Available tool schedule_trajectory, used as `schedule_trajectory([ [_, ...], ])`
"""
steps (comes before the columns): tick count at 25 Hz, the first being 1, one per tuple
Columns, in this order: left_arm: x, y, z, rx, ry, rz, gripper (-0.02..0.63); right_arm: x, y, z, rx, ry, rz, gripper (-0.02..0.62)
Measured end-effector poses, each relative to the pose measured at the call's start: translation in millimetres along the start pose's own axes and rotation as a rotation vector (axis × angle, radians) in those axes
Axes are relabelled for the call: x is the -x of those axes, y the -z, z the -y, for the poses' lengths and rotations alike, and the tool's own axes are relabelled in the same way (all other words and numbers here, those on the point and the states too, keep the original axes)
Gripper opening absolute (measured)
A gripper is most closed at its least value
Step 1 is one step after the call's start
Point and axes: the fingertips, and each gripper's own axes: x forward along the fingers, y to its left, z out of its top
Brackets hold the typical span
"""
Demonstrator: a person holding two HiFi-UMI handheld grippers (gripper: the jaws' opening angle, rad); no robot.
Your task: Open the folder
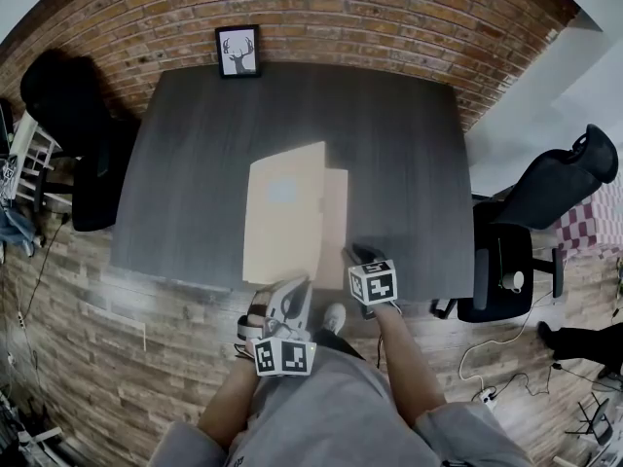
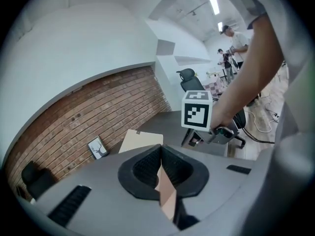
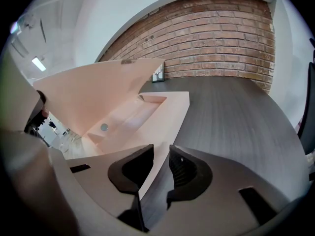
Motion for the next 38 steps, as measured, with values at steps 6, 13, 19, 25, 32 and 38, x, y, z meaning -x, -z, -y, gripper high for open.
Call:
schedule_trajectory([
  [6,25,1,-35,0.074,-0.107,0.013,0.005,-1,-1,-1,0.011,0.009,-0.005,0.09],
  [13,60,19,-78,0.145,-0.261,-0.011,0.005,-1,-2,-3,0.044,0.025,-0.006,0.083],
  [19,81,38,-106,0.199,-0.359,-0.041,0.005,-1,-2,-3,0.052,0.03,-0.009,0.083],
  [25,99,63,-130,0.264,-0.452,-0.098,0.005,-2,-3,-4,0.071,0.042,-0.017,0.083],
  [32,113,86,-152,0.279,-0.545,-0.151,0.005,-1,-2,-6,0.107,0.056,-0.03,0.074],
  [38,119,104,-171,0.289,-0.611,-0.185,0.006,-2,-2,-10,0.135,0.07,-0.043,0.051],
])
